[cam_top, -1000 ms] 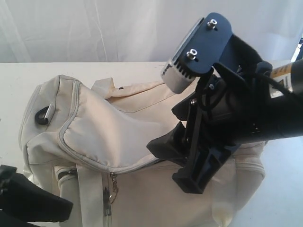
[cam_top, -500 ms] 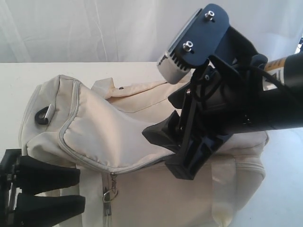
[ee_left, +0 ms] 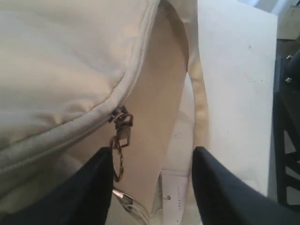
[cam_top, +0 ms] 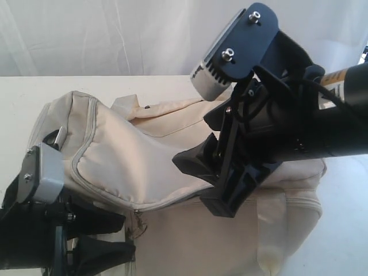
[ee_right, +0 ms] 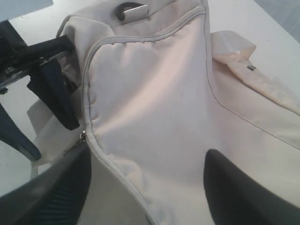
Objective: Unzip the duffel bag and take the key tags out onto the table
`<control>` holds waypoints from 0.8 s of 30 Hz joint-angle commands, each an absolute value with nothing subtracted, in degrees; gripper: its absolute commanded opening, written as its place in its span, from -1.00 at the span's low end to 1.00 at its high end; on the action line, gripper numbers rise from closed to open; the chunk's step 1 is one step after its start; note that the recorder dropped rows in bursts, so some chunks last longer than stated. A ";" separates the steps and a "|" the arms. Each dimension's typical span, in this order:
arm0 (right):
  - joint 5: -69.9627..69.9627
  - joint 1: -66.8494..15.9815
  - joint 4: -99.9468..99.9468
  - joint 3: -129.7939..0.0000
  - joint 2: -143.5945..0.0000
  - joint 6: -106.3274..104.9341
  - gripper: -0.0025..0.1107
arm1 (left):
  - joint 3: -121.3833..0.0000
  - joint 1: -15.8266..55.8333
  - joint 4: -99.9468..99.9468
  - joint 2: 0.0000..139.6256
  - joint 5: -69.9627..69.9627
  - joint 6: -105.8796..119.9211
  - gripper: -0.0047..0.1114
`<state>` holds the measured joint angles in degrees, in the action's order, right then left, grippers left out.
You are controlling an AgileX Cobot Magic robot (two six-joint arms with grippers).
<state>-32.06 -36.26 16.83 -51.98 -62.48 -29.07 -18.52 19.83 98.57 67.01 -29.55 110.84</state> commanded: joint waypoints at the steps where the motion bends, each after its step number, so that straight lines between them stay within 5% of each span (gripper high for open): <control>1: -31.53 -35.92 16.60 -52.22 -62.40 -29.74 0.16 | -20.67 21.94 99.95 70.00 -27.85 111.46 0.04; 15: -30.92 -35.92 16.60 -52.22 -62.40 -29.74 0.16 | -25.31 24.29 99.95 80.61 -25.06 111.75 0.02; 24: -30.20 -35.92 16.60 -52.22 -62.40 -29.74 0.16 | -28.61 24.76 99.95 83.45 -23.16 107.93 -0.27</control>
